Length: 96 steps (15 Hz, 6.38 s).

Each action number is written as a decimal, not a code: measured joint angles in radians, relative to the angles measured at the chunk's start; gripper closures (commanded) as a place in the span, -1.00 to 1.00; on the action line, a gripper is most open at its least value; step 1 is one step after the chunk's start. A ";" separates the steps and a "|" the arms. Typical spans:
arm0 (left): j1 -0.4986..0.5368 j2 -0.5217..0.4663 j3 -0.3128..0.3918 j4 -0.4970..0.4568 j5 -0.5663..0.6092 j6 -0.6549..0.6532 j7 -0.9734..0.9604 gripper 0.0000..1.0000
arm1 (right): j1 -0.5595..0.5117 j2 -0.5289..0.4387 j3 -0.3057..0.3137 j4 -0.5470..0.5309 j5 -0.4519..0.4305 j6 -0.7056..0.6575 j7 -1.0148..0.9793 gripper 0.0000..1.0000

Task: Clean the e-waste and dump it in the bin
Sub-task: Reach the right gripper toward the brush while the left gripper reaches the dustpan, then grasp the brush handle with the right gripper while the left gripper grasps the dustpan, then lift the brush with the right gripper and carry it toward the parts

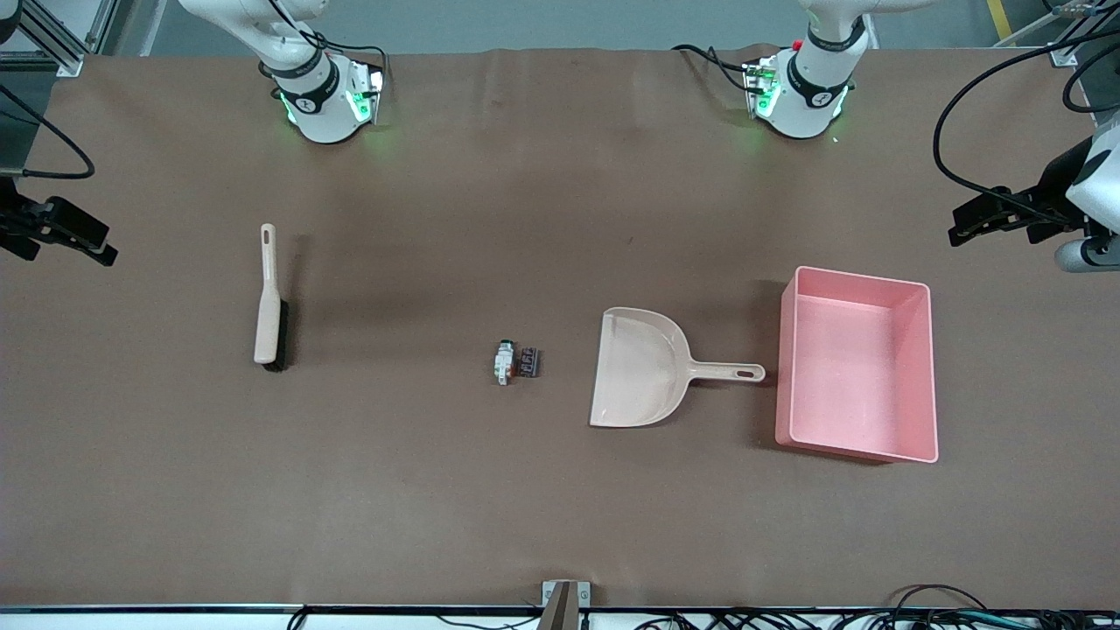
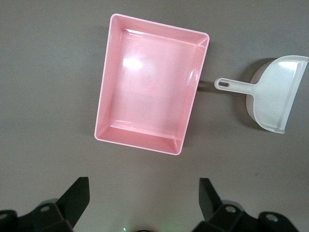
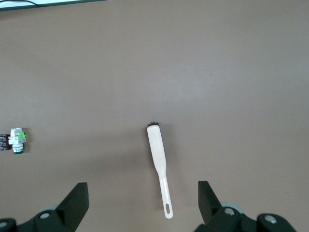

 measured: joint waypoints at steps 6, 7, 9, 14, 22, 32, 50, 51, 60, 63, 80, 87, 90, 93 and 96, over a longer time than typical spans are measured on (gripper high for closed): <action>-0.003 0.013 -0.003 0.016 0.021 0.005 0.036 -1.00 | 0.000 0.020 -0.001 -0.009 -0.001 -0.021 -0.002 -1.00; -0.004 0.022 -0.003 0.029 0.039 0.005 0.074 -1.00 | -0.001 0.033 -0.001 -0.010 -0.001 -0.041 -0.012 -1.00; -0.004 0.032 -0.004 0.043 0.054 0.005 0.148 -1.00 | -0.002 0.061 -0.001 -0.025 -0.001 -0.088 -0.033 -1.00; -0.032 0.095 -0.019 0.045 0.089 0.045 0.465 -1.00 | -0.003 0.089 0.000 -0.225 -0.001 0.027 -0.048 -1.00; -0.139 0.340 -0.064 0.045 0.164 0.246 1.008 -0.97 | -0.004 0.085 0.005 -0.632 -0.001 0.488 -0.150 -1.00; -0.297 0.447 -0.073 -0.072 0.311 0.407 1.104 -0.91 | -0.054 0.088 0.000 -0.890 -0.001 0.816 -0.232 -0.90; -0.418 0.511 -0.077 -0.277 0.540 0.682 0.826 -0.97 | -0.061 0.161 0.010 -0.939 0.066 0.921 -0.243 0.48; -0.416 0.515 -0.077 -0.277 0.543 0.694 0.826 -0.97 | -0.058 0.161 0.011 -0.939 0.067 0.921 -0.243 0.57; -0.416 0.524 -0.076 -0.270 0.549 0.716 0.830 -0.90 | -0.053 0.161 0.011 -0.924 0.073 0.891 -0.243 0.95; -0.416 0.524 -0.076 -0.267 0.550 0.716 0.831 -0.85 | -0.046 0.159 0.013 -0.848 0.073 0.791 -0.243 0.99; -0.425 0.587 -0.084 -0.173 0.551 0.722 0.841 -0.54 | 0.101 0.030 0.015 -0.653 0.093 0.600 0.012 0.99; -0.429 0.589 -0.092 -0.172 0.534 0.722 0.840 -0.53 | 0.125 -0.035 0.019 -0.655 0.156 0.610 0.022 0.99; -0.427 0.602 -0.095 -0.172 0.520 0.722 0.840 -0.53 | 0.183 -0.035 0.020 -0.660 0.170 0.655 0.104 0.99; -0.426 0.611 -0.102 -0.172 0.484 0.722 0.842 -0.54 | 0.260 -0.034 0.021 -0.664 0.171 0.720 0.215 0.99; -0.420 0.611 -0.102 -0.168 0.447 0.722 0.880 -0.54 | 0.334 -0.012 0.022 -0.669 0.171 0.812 0.321 0.99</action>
